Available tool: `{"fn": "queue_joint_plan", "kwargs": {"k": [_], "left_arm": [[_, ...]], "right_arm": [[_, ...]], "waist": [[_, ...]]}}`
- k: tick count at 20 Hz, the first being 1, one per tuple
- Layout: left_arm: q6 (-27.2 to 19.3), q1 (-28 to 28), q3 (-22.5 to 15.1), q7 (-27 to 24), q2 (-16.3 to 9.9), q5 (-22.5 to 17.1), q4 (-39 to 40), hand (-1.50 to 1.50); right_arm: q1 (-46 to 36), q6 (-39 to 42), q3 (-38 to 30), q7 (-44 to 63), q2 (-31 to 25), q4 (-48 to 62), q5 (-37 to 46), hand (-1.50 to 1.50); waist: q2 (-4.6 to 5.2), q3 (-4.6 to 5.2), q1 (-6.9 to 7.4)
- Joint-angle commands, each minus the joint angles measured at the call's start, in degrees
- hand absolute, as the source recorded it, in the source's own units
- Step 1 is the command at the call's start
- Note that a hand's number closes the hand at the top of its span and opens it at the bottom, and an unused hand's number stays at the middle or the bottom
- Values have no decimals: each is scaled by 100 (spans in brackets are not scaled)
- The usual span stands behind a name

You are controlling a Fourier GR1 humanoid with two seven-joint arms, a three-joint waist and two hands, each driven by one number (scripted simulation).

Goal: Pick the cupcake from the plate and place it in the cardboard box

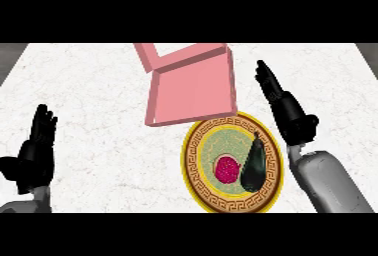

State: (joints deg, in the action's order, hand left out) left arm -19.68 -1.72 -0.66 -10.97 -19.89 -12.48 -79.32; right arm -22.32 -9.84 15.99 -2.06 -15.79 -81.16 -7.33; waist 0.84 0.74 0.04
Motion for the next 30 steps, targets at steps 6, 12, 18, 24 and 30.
{"fn": "queue_joint_plan", "kwargs": {"k": [6,12,18,24,30], "left_arm": [[209,314,-321,334,-547,525,204,0],[355,331,-643,623,-479,593,24,0],[338,358,-1009,937,-358,821,-471,0],[357,221,-973,1214,-448,850,-673,0],[402,42,-1041,1337,-403,866,-689,0]], "right_arm": [[134,-2599,-1165,-1673,1031,-1806,511,-150],[1472,-5006,-1356,-1781,1548,-1719,516,-150],[3398,-6057,581,-2508,1571,-2330,1304,-150],[4888,-5572,865,-1239,899,-2137,2517,-150],[5991,-5011,1579,-187,487,-1965,3524,-150]], "waist": [[-301,-119,-568],[-176,-126,-411],[-132,-73,-114],[-87,-48,-49],[6,-18,73]]}}
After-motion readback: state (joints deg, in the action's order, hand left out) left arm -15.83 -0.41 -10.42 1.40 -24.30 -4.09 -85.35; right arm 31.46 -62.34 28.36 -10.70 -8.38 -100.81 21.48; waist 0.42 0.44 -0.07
